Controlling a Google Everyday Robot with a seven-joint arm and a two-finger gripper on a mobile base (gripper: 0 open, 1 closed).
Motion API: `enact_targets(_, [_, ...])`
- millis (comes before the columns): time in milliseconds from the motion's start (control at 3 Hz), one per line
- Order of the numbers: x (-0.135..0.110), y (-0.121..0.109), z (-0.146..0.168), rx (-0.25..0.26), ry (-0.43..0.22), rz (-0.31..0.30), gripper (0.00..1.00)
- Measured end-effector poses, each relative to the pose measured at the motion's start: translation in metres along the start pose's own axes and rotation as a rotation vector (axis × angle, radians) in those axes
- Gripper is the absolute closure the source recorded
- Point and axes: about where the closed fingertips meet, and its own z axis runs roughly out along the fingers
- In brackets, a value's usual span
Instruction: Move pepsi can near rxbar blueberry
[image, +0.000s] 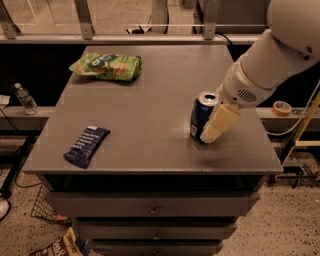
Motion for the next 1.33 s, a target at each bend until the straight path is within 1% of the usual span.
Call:
enact_targets(333, [-0.008, 0.002, 0.007, -0.010, -0.009, -0.007, 0.41])
enact_targets(667, [-0.021, 0.008, 0.010, -0.035, -0.035, -0.023, 0.66])
enact_targets(1000, [-0.044, 0.021, 0.002, -0.066, -0.091, -0.069, 0.88])
enact_targets(1333, [-0.045, 0.023, 0.002, -0.068, -0.092, -0.071, 1.00])
